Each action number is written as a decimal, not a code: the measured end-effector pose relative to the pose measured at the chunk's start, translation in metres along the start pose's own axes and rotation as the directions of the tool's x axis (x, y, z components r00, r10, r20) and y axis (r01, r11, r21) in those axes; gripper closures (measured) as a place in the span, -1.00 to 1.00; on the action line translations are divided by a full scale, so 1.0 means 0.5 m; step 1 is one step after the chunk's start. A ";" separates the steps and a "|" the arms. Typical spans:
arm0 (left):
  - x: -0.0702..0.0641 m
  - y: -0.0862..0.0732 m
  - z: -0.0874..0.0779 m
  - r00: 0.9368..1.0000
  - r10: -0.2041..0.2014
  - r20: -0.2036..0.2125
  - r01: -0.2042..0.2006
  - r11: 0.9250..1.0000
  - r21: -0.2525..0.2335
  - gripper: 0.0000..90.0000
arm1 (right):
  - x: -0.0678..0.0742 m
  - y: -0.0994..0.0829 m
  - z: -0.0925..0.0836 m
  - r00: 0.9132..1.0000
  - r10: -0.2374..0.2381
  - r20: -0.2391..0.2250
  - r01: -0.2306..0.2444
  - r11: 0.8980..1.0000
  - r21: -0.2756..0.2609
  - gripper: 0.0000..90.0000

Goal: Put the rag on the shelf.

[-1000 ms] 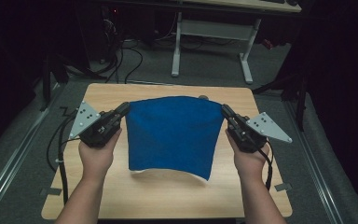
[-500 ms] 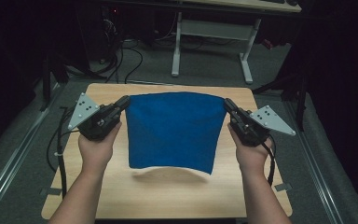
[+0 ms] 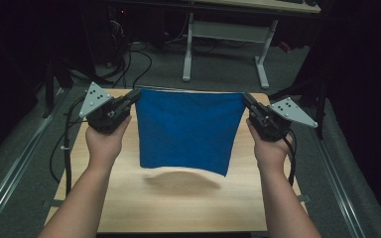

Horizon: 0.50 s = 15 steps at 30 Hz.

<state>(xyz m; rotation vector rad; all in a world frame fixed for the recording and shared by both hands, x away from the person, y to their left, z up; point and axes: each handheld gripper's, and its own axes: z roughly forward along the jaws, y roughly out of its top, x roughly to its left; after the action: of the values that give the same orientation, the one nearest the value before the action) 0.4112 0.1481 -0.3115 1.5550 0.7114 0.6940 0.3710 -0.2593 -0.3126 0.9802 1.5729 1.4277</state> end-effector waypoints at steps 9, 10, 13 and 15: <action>0.030 0.027 0.055 0.998 0.042 -0.035 -0.042 0.999 0.023 0.97 | -0.032 0.021 0.055 1.000 0.018 0.016 -0.018 1.000 0.001 0.98; 0.035 0.028 0.059 0.998 0.045 -0.039 -0.044 0.999 0.024 0.97 | -0.035 0.027 0.064 1.000 0.018 0.020 -0.018 1.000 -0.001 0.98; 0.051 0.030 0.081 0.997 0.045 -0.061 -0.043 0.999 0.031 0.97 | -0.042 0.038 0.086 1.000 0.012 0.022 -0.012 1.000 0.002 0.98; 0.063 0.032 0.096 0.996 0.041 -0.081 -0.039 0.999 0.032 0.97 | -0.044 0.044 0.102 1.000 0.002 0.029 -0.002 1.000 0.009 0.98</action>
<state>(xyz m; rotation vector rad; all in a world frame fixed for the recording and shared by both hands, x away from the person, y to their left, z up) 0.4690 0.1412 -0.2992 1.5795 0.7562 0.7830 0.4274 -0.2576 -0.2930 1.0031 1.5587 1.4030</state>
